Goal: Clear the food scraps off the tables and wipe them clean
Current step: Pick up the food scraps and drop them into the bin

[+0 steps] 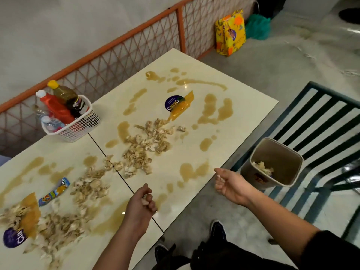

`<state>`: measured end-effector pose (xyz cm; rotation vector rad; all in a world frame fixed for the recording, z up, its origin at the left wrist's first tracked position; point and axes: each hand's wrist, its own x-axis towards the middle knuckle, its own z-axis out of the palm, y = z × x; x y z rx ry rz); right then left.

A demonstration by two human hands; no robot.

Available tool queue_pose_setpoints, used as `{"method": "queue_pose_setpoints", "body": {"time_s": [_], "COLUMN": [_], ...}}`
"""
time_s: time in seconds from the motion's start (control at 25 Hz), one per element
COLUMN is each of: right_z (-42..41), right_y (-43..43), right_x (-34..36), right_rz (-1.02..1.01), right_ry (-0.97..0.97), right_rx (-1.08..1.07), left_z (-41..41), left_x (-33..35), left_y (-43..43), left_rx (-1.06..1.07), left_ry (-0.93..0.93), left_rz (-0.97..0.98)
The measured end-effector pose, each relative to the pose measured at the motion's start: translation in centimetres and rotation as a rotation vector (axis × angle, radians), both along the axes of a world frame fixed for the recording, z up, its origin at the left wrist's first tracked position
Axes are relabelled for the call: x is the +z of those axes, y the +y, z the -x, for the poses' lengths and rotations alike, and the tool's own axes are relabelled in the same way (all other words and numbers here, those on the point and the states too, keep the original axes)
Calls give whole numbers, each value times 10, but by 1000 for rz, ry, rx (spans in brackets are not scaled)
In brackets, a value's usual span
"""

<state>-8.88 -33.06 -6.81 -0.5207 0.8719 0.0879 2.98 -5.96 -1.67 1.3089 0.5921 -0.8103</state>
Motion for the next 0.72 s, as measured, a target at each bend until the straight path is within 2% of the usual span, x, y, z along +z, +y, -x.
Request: {"method": "queue_pose_setpoints", "body": {"time_s": [0.24, 0.4, 0.56, 0.72], "right_z": [32, 56, 63, 66], "right_y": [-86, -142, -186, -205], "right_x": [-24, -33, -38, -51], "right_rz": [196, 177, 209, 111], "right_ry": [153, 171, 163, 330], "right_rx": [-107, -246, -338, -323], "left_z": [11, 17, 23, 26], "left_x": [3, 1, -1, 1], "left_y": [-71, -98, -111, -119], "left_rx": [-52, -145, -212, -278], "left_ry": [-90, -158, -142, -173], "left_rz": [2, -18, 15, -5]}}
